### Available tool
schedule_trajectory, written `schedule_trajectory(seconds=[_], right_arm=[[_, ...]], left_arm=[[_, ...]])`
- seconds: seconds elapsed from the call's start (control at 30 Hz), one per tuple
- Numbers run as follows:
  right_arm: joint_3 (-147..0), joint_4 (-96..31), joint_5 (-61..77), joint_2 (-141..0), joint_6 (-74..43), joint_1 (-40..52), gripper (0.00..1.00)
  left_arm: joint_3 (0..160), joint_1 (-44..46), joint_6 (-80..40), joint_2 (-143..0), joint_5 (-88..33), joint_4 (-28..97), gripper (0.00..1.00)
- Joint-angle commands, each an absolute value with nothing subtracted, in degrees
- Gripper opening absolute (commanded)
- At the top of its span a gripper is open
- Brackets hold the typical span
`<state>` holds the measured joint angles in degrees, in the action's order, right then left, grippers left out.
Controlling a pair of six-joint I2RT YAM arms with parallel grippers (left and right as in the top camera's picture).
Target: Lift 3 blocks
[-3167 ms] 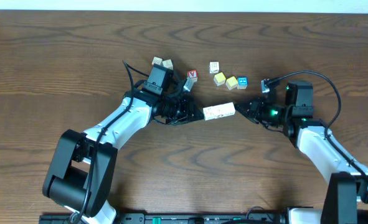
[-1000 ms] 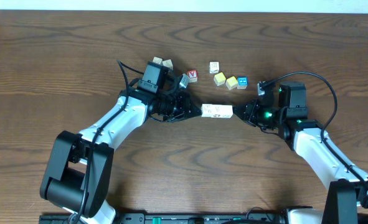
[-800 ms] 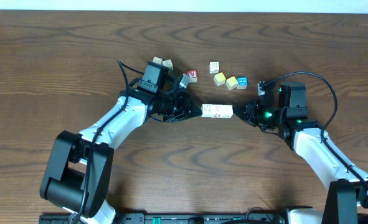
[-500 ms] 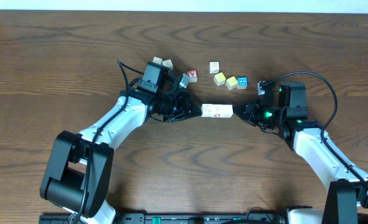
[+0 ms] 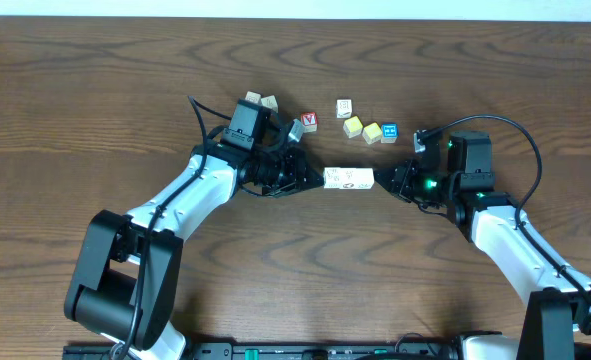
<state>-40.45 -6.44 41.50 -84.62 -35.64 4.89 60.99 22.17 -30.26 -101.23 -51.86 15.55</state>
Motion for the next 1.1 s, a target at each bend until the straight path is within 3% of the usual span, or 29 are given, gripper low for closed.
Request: schedule_trajectory(seconds=[0.0,1.07], right_arm=[[-40.1,-6.2,51.2,-84.6,-36.4,8.3,0.01],[-40.1,-6.2,51.2,-84.6,-36.4,8.3,0.01]], left_arm=[[62.6,24.7,-30.7,-100.0,-55.6,15.0,0.07],[62.6,24.8,-30.7,-100.0,-54.1,16.0,0.07]])
